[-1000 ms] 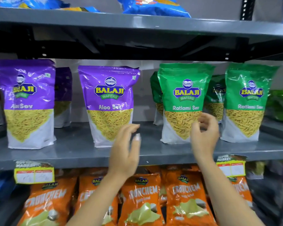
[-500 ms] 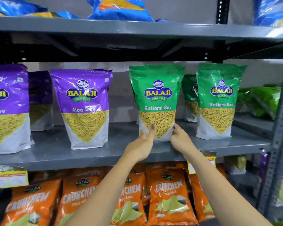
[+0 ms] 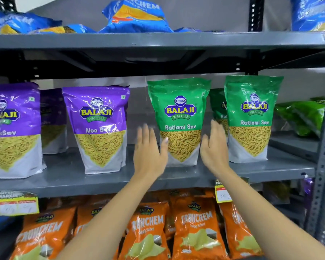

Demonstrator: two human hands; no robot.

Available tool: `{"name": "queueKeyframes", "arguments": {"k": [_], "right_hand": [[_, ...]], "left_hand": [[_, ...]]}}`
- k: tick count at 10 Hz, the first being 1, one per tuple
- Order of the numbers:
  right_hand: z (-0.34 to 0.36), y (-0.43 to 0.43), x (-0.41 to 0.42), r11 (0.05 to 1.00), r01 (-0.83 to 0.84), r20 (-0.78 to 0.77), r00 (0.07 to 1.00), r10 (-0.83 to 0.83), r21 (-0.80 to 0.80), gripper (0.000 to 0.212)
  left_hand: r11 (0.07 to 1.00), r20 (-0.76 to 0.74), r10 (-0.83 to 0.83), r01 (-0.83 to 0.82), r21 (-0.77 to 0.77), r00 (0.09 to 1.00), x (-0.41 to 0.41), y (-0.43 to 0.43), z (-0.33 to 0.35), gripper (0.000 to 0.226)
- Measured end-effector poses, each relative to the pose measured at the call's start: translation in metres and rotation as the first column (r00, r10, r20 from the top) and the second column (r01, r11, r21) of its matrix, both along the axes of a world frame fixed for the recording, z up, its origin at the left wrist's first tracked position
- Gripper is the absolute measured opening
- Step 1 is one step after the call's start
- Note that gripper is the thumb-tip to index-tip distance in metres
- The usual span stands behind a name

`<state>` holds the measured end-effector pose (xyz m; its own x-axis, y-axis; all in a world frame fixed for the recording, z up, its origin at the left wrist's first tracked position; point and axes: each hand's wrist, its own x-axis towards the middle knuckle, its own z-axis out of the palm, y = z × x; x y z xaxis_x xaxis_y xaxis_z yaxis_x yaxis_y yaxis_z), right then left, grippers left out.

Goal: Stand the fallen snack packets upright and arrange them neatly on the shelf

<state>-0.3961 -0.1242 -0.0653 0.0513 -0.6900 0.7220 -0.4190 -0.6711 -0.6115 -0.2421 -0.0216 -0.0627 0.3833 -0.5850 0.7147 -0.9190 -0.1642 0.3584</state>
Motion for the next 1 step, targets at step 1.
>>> {"name": "queueKeyframes", "arguments": {"k": [1], "right_hand": [[0.0366, 0.0042, 0.0142, 0.920, 0.085, -0.109, 0.985, -0.136, -0.383, 0.061]], "left_hand": [[0.977, 0.283, 0.126, -0.069, -0.203, 0.951, 0.0025, -0.0102, 0.0374, 0.068]]}}
